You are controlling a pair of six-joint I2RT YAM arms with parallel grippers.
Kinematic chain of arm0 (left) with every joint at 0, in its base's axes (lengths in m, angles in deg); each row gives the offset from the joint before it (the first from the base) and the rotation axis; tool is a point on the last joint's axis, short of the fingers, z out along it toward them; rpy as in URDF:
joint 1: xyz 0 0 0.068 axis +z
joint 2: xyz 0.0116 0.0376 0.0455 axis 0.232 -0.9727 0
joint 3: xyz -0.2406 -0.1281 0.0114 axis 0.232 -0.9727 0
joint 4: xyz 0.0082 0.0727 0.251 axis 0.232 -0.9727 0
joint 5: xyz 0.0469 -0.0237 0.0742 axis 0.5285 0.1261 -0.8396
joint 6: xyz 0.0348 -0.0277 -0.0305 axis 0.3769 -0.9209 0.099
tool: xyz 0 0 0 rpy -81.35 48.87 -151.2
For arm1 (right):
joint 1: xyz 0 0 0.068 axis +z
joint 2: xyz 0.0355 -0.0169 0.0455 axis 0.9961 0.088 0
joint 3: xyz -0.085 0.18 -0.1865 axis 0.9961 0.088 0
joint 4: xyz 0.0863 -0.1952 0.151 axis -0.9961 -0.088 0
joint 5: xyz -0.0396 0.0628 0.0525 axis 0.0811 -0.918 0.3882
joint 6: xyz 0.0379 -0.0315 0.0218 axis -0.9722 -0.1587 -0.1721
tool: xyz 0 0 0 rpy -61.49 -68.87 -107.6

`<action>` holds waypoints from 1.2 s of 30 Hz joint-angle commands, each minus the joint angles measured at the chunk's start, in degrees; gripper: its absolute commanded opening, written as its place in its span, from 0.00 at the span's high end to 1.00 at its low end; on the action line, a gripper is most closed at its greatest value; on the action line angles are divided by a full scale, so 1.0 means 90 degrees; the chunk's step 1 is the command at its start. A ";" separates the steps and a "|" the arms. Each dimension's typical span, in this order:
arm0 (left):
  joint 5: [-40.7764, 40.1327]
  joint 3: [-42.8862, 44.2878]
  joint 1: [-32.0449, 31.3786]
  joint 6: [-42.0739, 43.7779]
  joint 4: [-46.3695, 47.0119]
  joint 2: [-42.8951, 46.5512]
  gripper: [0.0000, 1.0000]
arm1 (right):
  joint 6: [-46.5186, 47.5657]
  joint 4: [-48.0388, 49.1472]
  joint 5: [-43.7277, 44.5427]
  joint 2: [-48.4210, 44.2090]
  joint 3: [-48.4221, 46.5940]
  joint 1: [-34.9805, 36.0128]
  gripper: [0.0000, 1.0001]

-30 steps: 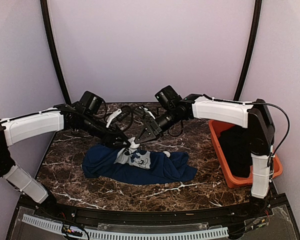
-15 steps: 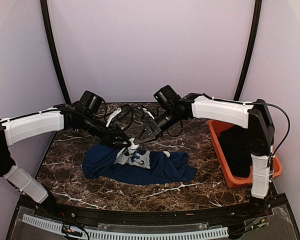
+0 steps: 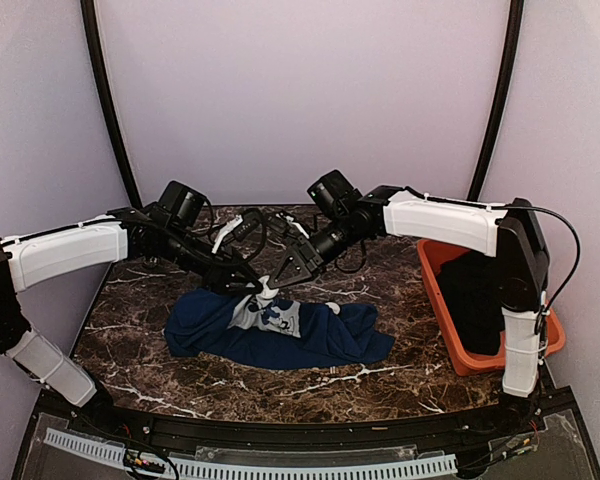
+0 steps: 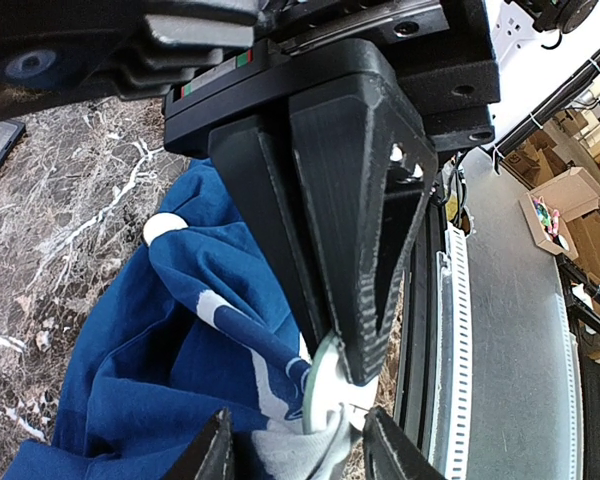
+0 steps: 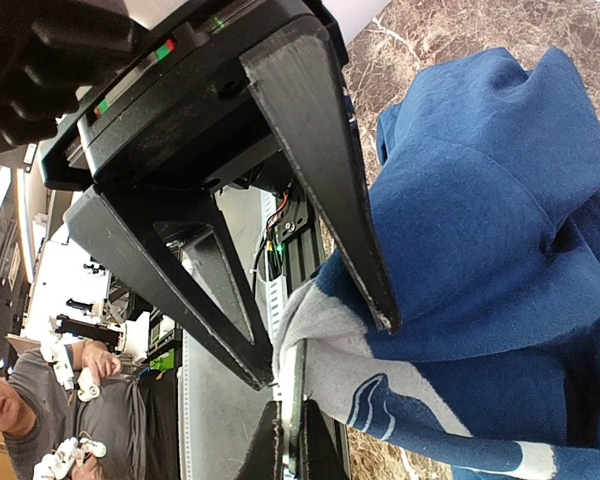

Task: Pin the brooch onto the clothing
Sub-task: Pin the brooch onto the flattened clothing.

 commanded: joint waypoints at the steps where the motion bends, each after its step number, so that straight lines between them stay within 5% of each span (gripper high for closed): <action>1: 0.0100 -0.0044 0.0010 -0.0041 0.0036 0.0219 0.57 | 0.0118 0.0008 -0.0068 -0.0006 -0.0143 0.0064 1.00; 36: -0.0495 0.0157 -0.0202 0.0161 -0.0469 -0.0123 0.64 | 0.0047 -0.0072 0.0039 0.0128 -0.0321 0.0127 1.00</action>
